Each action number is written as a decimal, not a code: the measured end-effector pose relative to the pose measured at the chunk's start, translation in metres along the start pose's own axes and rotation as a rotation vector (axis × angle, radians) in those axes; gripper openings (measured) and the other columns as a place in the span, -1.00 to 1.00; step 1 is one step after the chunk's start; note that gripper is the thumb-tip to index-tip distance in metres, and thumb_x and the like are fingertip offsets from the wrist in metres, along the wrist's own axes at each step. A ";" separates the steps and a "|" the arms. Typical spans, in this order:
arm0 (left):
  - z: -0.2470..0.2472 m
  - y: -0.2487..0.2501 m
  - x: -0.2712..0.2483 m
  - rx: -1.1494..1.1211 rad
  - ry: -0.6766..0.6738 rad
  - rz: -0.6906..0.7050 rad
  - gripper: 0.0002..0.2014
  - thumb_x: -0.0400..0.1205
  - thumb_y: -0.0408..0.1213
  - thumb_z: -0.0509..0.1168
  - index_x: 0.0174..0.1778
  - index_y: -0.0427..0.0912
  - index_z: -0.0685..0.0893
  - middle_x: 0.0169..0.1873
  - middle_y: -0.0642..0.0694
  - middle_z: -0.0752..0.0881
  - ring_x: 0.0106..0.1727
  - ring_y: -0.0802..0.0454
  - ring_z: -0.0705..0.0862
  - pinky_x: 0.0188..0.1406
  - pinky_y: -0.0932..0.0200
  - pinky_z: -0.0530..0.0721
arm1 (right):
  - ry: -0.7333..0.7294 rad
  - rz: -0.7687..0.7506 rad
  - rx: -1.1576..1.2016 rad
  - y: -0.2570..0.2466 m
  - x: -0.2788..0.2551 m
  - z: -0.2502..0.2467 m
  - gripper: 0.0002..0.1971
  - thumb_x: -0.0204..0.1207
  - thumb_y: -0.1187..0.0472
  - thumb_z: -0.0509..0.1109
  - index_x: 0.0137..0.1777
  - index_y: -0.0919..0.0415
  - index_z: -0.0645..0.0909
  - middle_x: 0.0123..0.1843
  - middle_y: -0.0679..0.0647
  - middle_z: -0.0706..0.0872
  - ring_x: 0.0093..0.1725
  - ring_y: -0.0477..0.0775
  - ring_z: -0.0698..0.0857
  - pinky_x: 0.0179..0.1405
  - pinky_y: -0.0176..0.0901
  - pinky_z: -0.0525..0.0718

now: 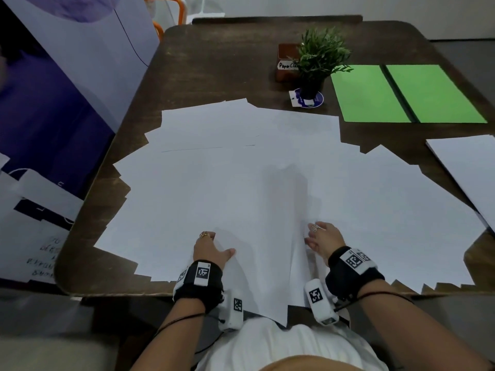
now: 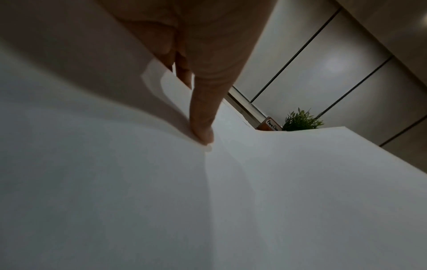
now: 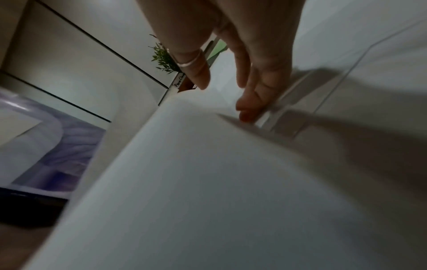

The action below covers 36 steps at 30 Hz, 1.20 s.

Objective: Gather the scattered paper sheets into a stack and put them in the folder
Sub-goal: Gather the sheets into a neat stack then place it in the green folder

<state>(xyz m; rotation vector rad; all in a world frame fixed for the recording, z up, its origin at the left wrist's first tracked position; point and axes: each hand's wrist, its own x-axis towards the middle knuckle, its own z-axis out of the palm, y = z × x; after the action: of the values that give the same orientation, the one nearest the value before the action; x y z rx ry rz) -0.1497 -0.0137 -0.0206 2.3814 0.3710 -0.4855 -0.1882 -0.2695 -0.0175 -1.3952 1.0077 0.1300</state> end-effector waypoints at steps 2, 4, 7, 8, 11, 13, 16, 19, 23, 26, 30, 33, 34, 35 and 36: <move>0.002 0.002 0.001 -0.028 -0.018 0.002 -0.49 0.44 -0.21 0.52 0.24 -0.27 0.51 0.20 -0.21 0.66 0.25 -0.14 0.61 0.20 0.12 0.53 | -0.105 0.049 -0.006 -0.004 -0.004 0.005 -0.68 0.59 0.02 0.32 0.09 0.30 0.55 -0.34 0.10 0.52 -0.45 0.05 0.51 -0.32 -0.12 0.50; 0.003 0.004 0.003 -0.047 -0.047 0.007 -0.60 0.54 -0.24 0.43 0.24 -0.30 0.53 0.19 -0.21 0.68 0.23 -0.15 0.63 0.16 0.17 0.50 | -0.176 0.080 -0.054 -0.006 -0.007 0.008 -0.61 0.50 -0.21 0.32 -0.20 0.15 0.49 -0.42 0.03 0.49 -0.45 0.02 0.46 -0.34 -0.15 0.42; 0.002 0.001 0.009 -0.064 -0.100 0.027 -0.64 0.60 -0.25 0.35 0.26 -0.34 0.55 0.20 -0.24 0.68 0.25 -0.18 0.63 0.21 0.15 0.51 | -0.248 0.040 -0.072 -0.007 -0.007 0.007 -0.55 0.38 -0.22 0.45 -0.40 0.05 0.33 -0.50 -0.05 0.31 -0.49 -0.03 0.27 -0.45 -0.21 0.25; 0.002 -0.001 0.011 -0.091 -0.104 0.032 -0.64 0.60 -0.25 0.35 0.25 -0.35 0.55 0.19 -0.26 0.68 0.24 -0.19 0.63 0.24 0.10 0.54 | -0.268 0.010 -0.052 -0.008 -0.007 0.006 -0.58 0.35 -0.12 0.52 -0.38 0.06 0.33 -0.50 -0.05 0.29 -0.49 -0.04 0.24 -0.46 -0.22 0.23; -0.004 -0.006 0.016 -0.146 -0.074 0.053 -0.62 0.62 -0.27 0.32 0.29 -0.41 0.52 0.22 -0.31 0.63 0.28 -0.22 0.59 0.26 0.05 0.52 | -0.242 -0.092 -0.048 -0.016 -0.008 -0.001 -0.79 0.41 0.32 0.52 -0.25 0.17 0.50 -0.33 0.08 0.59 -0.41 -0.01 0.51 -0.39 -0.21 0.48; -0.009 -0.010 0.021 -0.122 -0.043 0.075 -0.62 0.64 -0.26 0.30 0.29 -0.43 0.51 0.22 -0.34 0.62 0.27 -0.25 0.57 0.26 0.02 0.50 | -0.176 -0.155 -0.148 -0.021 -0.003 -0.008 -0.84 0.47 0.42 0.44 -0.08 0.22 0.54 -0.09 0.19 0.69 -0.27 0.04 0.64 -0.36 -0.24 0.59; -0.017 -0.015 0.027 -0.088 -0.017 0.075 -0.63 0.66 -0.30 0.25 0.29 -0.48 0.50 0.21 -0.40 0.61 0.26 -0.29 0.56 0.28 -0.02 0.48 | -0.111 -0.251 -0.361 -0.024 0.010 -0.017 -0.73 0.55 0.37 0.36 0.22 0.23 0.46 0.20 0.28 0.63 0.07 0.16 0.64 0.02 -0.13 0.62; -0.016 -0.012 0.026 -0.092 -0.053 0.072 -0.67 0.65 -0.37 0.25 0.29 -0.47 0.49 0.20 -0.40 0.63 0.25 -0.28 0.59 0.24 0.02 0.51 | -0.088 -0.262 -0.550 -0.028 0.011 -0.012 -0.56 0.67 0.08 0.21 0.46 0.27 0.36 0.44 0.24 0.50 0.38 0.18 0.49 0.32 -0.11 0.40; 0.002 0.012 0.016 -0.062 -0.226 0.165 -0.68 0.64 -0.29 0.28 0.27 -0.38 0.56 0.16 -0.33 0.68 0.20 -0.22 0.65 0.24 -0.01 0.58 | -0.130 -0.198 -0.493 -0.024 0.006 0.004 -0.28 0.50 -0.14 0.38 0.53 0.24 0.28 0.50 0.17 0.45 0.47 0.18 0.44 0.39 -0.10 0.37; 0.005 0.027 0.006 -0.054 -0.149 0.237 -0.66 0.64 -0.10 0.28 0.13 -0.32 0.68 0.03 -0.29 0.72 0.07 -0.13 0.69 0.18 0.04 0.60 | -0.040 -0.270 -0.573 -0.016 0.011 0.005 -0.43 0.38 0.26 0.55 0.36 0.31 0.43 0.30 0.22 0.62 0.24 0.18 0.60 0.12 -0.25 0.48; -0.023 0.011 0.025 0.368 0.015 0.304 -0.03 0.43 0.14 0.44 0.65 -0.01 0.05 0.63 -0.21 0.04 0.62 -0.25 0.06 0.55 -0.05 0.17 | 0.104 -0.306 -0.447 -0.021 0.017 -0.013 -0.31 0.48 0.37 0.44 0.58 0.30 0.24 0.52 0.26 0.41 0.48 0.21 0.43 0.41 -0.16 0.35; -0.029 -0.002 0.034 0.602 -0.159 0.222 0.38 0.14 0.46 0.41 0.54 0.13 -0.49 0.53 -0.13 -0.55 0.57 -0.32 -0.46 0.49 -0.45 -0.12 | 0.213 -0.338 -0.324 -0.018 0.021 -0.024 -0.34 0.49 0.38 0.42 0.57 0.27 0.27 0.47 0.26 0.46 0.46 0.24 0.45 0.34 -0.16 0.39; -0.026 -0.005 0.035 0.626 -0.205 0.223 0.40 0.11 0.50 0.38 0.54 0.12 -0.51 0.53 -0.13 -0.55 0.57 -0.30 -0.47 0.47 -0.50 -0.13 | 0.236 -0.335 -0.304 -0.015 0.024 -0.024 -0.39 0.48 0.38 0.44 0.52 0.29 0.34 0.42 0.26 0.51 0.41 0.26 0.50 0.30 -0.14 0.43; -0.026 -0.007 0.035 0.643 -0.229 0.226 0.38 0.12 0.53 0.35 0.56 0.11 -0.48 0.54 -0.11 -0.53 0.58 -0.28 -0.45 0.49 -0.50 -0.13 | 0.250 -0.330 -0.280 -0.011 0.026 -0.024 -0.47 0.46 0.38 0.45 0.43 0.32 0.42 0.35 0.27 0.57 0.34 0.27 0.55 0.25 -0.13 0.47; -0.026 -0.008 0.034 0.655 -0.231 0.232 0.36 0.14 0.54 0.33 0.58 0.09 -0.45 0.56 -0.10 -0.51 0.59 -0.25 -0.43 0.51 -0.47 -0.12 | 0.265 -0.319 -0.253 -0.007 0.028 -0.024 -0.53 0.45 0.39 0.45 0.36 0.36 0.47 0.28 0.28 0.61 0.28 0.28 0.60 0.22 -0.13 0.51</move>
<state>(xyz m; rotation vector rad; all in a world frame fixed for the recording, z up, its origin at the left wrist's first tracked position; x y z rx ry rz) -0.1164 0.0135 -0.0211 2.8939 -0.2061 -0.8622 -0.1785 -0.3046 -0.0270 -1.8227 0.9931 -0.1742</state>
